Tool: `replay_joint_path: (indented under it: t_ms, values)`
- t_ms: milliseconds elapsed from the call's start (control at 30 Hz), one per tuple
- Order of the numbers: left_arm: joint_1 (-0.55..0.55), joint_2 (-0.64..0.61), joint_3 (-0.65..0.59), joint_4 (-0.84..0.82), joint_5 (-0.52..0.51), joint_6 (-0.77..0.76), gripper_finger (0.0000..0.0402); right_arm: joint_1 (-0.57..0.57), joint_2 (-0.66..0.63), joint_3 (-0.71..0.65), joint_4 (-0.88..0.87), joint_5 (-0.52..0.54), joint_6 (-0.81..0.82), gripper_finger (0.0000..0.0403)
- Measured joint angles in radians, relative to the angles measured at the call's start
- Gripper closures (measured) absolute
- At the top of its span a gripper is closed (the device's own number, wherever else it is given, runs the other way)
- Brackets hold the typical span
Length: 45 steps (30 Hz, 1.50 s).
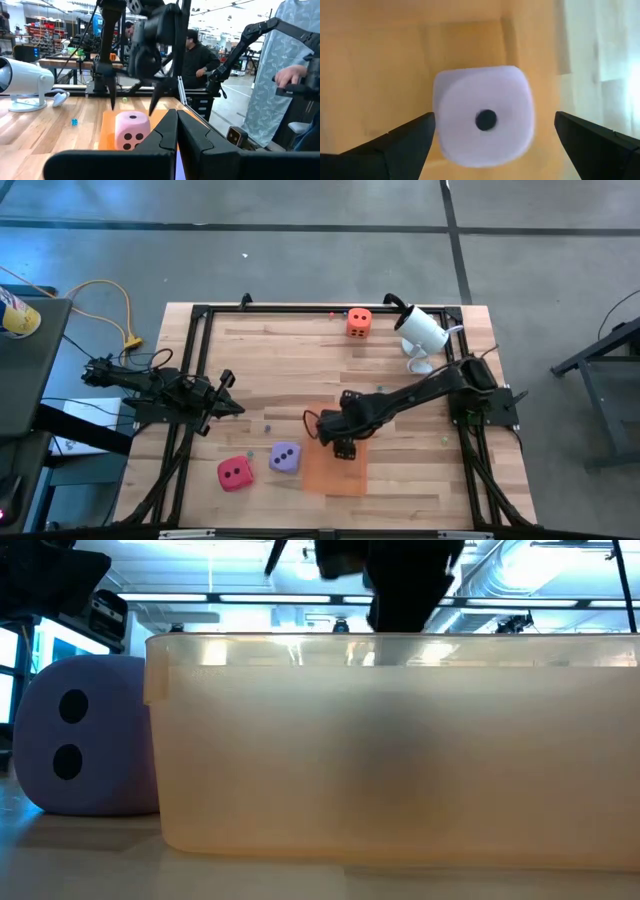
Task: Pick & Place Dice
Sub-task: Put the small light blue dice into the orange bin
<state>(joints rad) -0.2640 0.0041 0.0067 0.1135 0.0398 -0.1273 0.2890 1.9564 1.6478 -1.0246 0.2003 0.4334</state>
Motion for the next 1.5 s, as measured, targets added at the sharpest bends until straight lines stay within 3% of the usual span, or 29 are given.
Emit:
replay_joint_path:
  t_ms: [267,467,667,833,1000,1200,1367,1500]
  values:
    - [0.0,0.0,0.0,0.0,0.0,0.0,0.0401,0.026,-0.106,0.001,-0.003,0.121,0.051,0.0005]
    - [0.0,0.0,0.0,0.0,0.0,0.0,0.0401,0.067,-0.182,0.0,-0.075,0.183,0.245,0.0005]
    - [0.0,0.0,0.0,0.0,0.0,0.0,0.0401,0.117,-0.207,0.0,-0.082,0.152,0.475,0.0005]
    - [0.0,0.0,0.0,0.0,0.0,0.0,0.0401,0.158,-0.2,0.0,0.013,0.061,0.515,0.0005]
    - [0.0,0.0,0.0,0.0,0.0,0.0,0.0401,0.168,-0.18,0.0,0.037,0.085,0.598,0.0007]
    - [0.0,0.0,0.0,0.0,0.0,0.0,0.0401,0.132,-0.183,0.0,-0.207,-0.026,0.832,0.0038]
    - [0.0,0.0,0.0,0.0,0.0,0.0,0.0401,0.136,-0.189,-0.006,-0.482,-0.08,0.901,0.0066]
    - [0.0,0.0,0.0,0.0,0.0,0.0,0.0401,0.132,-0.193,-0.067,-0.542,-0.141,0.978,0.0078]
